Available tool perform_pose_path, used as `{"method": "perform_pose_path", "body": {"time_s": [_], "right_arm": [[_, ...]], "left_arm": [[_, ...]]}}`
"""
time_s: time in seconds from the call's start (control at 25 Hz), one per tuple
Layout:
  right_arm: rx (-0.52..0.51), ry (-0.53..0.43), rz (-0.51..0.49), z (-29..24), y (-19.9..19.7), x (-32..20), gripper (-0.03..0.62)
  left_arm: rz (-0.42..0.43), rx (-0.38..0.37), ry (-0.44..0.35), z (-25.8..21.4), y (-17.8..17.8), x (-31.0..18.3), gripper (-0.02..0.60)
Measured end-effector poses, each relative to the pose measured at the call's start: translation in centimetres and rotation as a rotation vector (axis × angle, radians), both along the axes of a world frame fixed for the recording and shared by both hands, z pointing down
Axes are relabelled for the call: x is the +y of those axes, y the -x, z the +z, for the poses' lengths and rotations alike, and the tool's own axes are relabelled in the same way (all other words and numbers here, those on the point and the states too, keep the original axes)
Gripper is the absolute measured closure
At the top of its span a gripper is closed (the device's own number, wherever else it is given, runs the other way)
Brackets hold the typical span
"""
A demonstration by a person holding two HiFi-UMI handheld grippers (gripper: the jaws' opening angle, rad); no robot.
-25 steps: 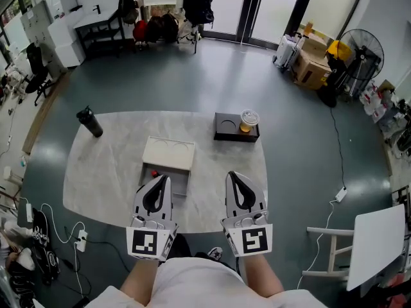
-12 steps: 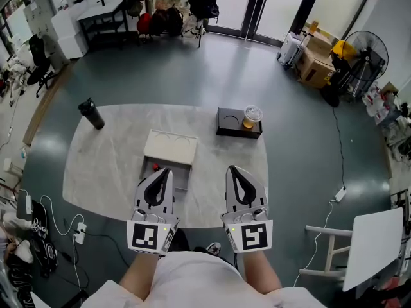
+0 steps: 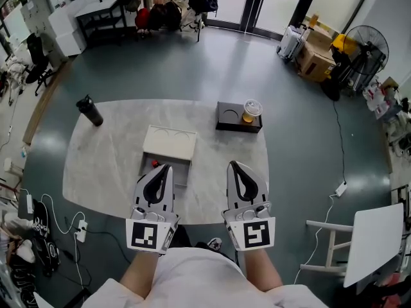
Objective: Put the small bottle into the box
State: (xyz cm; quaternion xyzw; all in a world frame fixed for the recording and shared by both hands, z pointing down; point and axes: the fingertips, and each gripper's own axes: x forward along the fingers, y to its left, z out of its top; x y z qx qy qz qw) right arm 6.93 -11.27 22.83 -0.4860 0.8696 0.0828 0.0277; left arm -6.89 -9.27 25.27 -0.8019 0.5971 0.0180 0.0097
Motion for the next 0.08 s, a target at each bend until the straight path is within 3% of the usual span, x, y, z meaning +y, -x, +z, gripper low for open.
{"method": "perform_pose_path", "body": {"time_s": [0.08], "right_arm": [[-0.005, 0.008, 0.000, 0.26, 0.09, 0.07, 0.569]], "left_arm": [[0.001, 0.000, 0.007, 0.28, 0.05, 0.17, 0.560]]}}
